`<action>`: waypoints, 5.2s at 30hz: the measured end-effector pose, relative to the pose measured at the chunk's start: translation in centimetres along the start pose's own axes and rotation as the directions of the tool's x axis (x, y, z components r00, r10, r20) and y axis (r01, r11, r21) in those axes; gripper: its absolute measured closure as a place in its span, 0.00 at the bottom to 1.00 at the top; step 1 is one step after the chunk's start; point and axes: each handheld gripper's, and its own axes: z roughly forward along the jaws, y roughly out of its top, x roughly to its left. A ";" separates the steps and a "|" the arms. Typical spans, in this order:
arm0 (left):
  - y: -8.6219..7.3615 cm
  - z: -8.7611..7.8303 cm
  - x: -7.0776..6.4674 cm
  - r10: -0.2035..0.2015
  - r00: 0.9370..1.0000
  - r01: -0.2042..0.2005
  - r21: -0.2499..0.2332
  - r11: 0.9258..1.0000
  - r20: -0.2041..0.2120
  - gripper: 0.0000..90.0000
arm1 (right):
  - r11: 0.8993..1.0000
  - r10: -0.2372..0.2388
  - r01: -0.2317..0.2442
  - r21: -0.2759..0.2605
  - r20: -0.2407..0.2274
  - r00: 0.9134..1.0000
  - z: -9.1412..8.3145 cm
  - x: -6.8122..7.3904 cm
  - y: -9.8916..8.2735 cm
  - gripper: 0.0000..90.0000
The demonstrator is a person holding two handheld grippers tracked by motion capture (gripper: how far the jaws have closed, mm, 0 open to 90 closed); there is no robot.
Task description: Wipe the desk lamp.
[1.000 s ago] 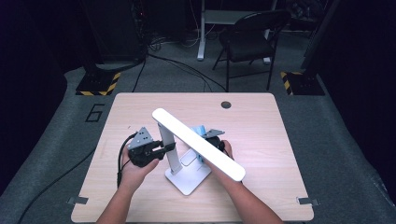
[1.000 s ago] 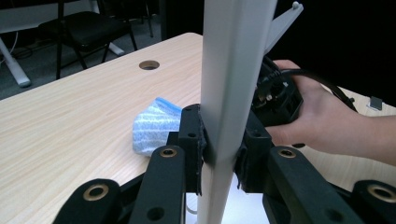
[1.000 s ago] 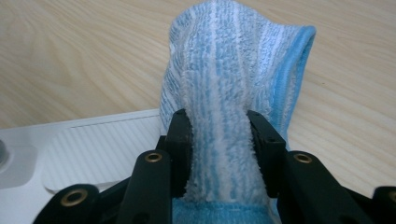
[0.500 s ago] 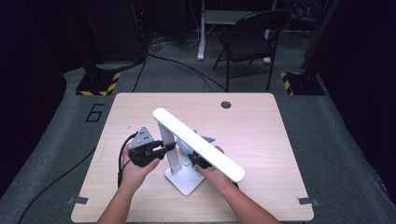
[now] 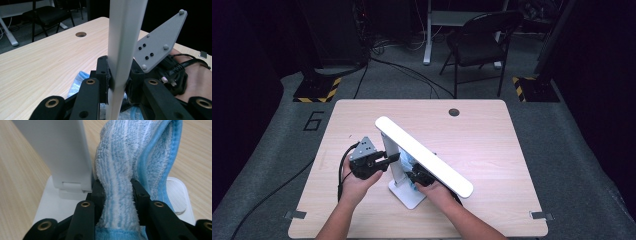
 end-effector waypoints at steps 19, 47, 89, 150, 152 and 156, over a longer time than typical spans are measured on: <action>0.0 0.3 0.0 0.003 1.000 -0.003 -0.005 1.000 0.012 0.83 | 0.998 0.050 -0.046 -0.036 0.120 0.992 0.1 -6.0 -0.2 0.78; -0.6 1.2 0.7 0.000 1.000 0.000 0.009 1.000 -0.017 0.75 | 0.994 0.103 -0.105 0.023 0.072 0.992 -2.4 -9.6 -2.8 0.74; -1.2 1.5 0.5 0.007 0.998 -0.007 0.007 1.000 -0.056 0.83 | 0.993 0.117 -0.117 0.012 0.009 0.993 -3.9 -8.6 -4.9 0.73; -1.2 1.7 0.7 0.003 1.000 -0.003 0.009 1.000 -0.004 0.84 | 0.956 0.292 -0.293 -0.014 -0.041 0.955 0.0 -10.5 -1.6 0.72; -1.2 1.8 0.6 0.000 1.000 0.000 0.004 1.000 -0.026 0.84 | 0.956 0.290 -0.291 -0.017 -0.047 0.956 -0.3 -10.3 -1.9 0.73; -1.3 1.8 0.6 -0.004 0.999 0.004 0.004 1.000 -0.034 0.84 | 0.956 0.292 -0.293 -0.008 -0.062 0.954 -1.3 -10.3 -2.7 0.73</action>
